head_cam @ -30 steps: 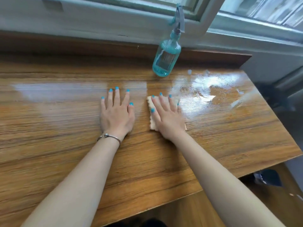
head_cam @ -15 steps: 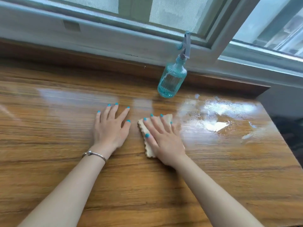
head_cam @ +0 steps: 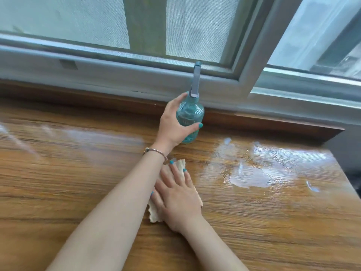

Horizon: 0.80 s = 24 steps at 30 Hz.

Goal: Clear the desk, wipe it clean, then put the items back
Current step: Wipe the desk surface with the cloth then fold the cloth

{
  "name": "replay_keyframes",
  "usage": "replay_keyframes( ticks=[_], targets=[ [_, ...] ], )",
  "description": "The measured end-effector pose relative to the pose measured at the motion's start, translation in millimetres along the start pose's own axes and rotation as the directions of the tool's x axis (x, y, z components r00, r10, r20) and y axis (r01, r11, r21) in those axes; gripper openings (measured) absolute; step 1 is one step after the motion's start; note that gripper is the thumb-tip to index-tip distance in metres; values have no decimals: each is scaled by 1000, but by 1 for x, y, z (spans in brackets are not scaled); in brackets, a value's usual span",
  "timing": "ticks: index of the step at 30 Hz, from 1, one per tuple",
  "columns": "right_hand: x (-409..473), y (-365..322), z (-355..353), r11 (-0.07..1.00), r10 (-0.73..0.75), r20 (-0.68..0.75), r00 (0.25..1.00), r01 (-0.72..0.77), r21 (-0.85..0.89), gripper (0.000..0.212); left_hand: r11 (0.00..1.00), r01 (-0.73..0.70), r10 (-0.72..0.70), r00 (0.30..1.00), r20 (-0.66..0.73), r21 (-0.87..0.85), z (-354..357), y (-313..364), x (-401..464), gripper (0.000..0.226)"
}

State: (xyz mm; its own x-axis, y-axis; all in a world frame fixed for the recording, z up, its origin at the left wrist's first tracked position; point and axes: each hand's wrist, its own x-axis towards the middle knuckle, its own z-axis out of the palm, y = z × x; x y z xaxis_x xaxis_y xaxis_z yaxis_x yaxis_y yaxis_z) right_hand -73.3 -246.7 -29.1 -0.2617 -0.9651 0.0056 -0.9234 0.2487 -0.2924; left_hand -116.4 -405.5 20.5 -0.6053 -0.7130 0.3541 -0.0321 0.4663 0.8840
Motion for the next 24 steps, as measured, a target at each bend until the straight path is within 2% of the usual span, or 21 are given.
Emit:
replay_keyframes(
  ticks=[2, 7, 10, 13, 16, 19, 24],
  targets=[
    [-1, 1, 0, 1000, 0, 16, 1000, 0, 11, 47, 1000, 12, -11, 1000, -27, 29, 0, -1, 1, 80],
    [-1, -2, -2, 1000, 12, 31, 999, -12, -10, 48, 997, 18, -19, 1000, 9, 75, -12, 6, 6, 69],
    [-1, -3, -8, 1000, 27, 71, 997, -26, -12, 49, 998, 50, -49, 997, -67, 23, -35, 10, 0, 68],
    [-2, -6, -10, 998, 49, 49, 998, -48, -29, 55, 999, 38, -38, 985, -167, -3, -81, 12, -3, 68],
    [-7, -11, -2, 985, 121, 8, 993, -119, -125, 63, 996, 41, -21, 972, -233, 82, -133, 5, -8, 69],
    [-9, -19, 0, 977, 154, -6, 988, -153, -146, 55, 983, 119, -74, 954, -291, 141, -161, -12, -15, 71],
    [-11, -14, -11, 989, 91, 136, 986, -74, -127, 58, 979, 148, -109, 960, -259, 139, -160, -28, -23, 75]
  ],
)
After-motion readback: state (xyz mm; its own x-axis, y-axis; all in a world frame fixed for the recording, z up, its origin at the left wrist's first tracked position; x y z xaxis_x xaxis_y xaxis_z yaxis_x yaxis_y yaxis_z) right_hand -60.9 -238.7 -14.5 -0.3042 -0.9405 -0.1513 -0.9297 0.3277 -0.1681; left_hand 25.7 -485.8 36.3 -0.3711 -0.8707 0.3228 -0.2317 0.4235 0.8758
